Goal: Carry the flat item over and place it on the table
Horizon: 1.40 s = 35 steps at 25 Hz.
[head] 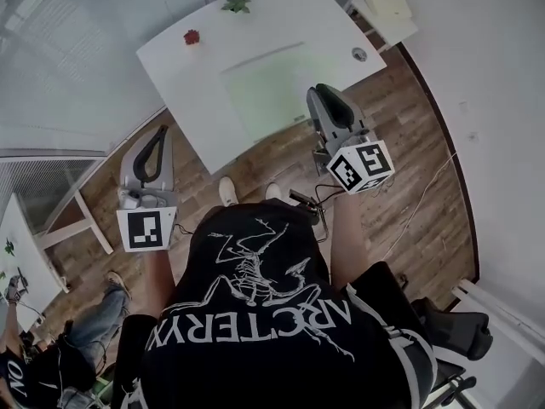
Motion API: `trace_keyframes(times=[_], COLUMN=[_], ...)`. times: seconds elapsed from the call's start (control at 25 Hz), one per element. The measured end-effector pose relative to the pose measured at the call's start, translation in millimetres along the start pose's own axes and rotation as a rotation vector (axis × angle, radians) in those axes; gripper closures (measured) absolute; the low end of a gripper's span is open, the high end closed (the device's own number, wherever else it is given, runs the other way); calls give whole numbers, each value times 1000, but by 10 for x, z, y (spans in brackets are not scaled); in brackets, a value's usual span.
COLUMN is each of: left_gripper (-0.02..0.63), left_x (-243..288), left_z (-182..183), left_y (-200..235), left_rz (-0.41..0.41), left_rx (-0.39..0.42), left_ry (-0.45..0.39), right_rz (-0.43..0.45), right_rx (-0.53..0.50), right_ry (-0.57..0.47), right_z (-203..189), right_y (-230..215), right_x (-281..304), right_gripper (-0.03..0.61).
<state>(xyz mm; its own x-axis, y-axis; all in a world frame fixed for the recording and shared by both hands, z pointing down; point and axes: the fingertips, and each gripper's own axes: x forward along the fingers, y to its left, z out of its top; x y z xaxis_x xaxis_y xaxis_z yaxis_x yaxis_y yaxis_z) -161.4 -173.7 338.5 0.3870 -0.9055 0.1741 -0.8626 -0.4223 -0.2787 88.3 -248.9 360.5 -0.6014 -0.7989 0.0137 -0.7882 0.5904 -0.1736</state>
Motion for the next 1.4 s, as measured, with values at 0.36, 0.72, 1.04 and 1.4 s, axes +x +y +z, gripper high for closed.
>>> trace_keyframes(times=[0.36,0.72,1.04,1.4], left_gripper=[617,617,617,617], left_x=[65,111,107,120], left_z=[196,386,410,546], left_y=[-123,-168,-23,106], left_rz=[-47,-69,-45,-21], left_rx=[28,29,54,70], left_ry=[-50,-108,-72,-121], right_rz=[-34,-53,-76,-86], right_rx=[-512,-474,-461,-457], right_ry=[-22,-55,-69,-76], right_z=[680,816,821,806], right_y=[617,676,617,581], right_x=[-123,-130,-214,-212], right_gripper=[563,566,566,566])
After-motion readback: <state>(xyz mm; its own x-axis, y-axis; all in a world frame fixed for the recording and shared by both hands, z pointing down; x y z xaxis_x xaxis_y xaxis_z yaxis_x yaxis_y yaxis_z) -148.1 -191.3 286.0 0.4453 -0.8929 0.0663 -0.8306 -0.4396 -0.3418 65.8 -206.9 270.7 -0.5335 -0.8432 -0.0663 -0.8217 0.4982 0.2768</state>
